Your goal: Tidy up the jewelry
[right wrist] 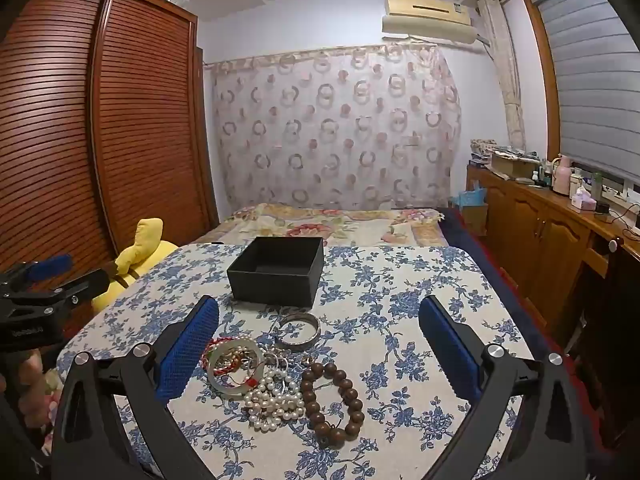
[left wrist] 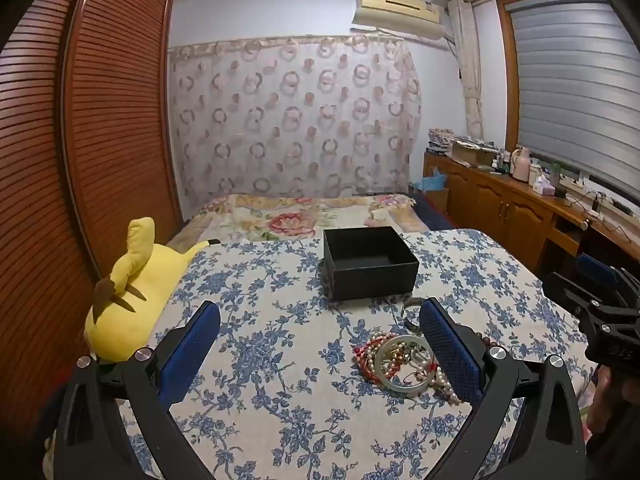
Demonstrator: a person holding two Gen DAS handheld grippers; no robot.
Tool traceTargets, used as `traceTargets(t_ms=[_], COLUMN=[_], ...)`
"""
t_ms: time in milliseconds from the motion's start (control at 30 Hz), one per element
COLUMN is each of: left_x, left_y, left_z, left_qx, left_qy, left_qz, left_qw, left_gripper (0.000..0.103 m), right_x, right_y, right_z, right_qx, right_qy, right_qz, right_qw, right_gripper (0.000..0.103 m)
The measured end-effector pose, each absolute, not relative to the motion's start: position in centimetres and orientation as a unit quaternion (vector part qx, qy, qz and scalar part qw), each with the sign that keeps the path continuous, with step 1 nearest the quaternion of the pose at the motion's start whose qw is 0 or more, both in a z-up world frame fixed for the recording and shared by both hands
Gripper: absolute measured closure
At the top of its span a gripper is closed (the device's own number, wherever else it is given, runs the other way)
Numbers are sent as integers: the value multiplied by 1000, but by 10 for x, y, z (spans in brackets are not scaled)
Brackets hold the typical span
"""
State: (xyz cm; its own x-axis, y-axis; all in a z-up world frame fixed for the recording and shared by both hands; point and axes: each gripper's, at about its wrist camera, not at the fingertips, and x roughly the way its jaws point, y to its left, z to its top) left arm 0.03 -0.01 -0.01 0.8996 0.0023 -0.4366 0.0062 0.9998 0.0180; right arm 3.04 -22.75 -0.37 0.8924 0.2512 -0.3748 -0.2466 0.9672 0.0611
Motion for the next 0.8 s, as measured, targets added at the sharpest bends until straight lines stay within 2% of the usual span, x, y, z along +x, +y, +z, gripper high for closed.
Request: traceTargets(t_ms=[800], left_x=[3], left_y=[3], left_z=[-1], left_qx=[8], left_qy=[218], left_qz=[-3], left_qw=[976], left_gripper=[6], right_x=[27], right_y=[-227], right_z=[-1], right_qx=[8], right_qy=[191], right_qz=[129], right_qw=[973], right_gripper=[2])
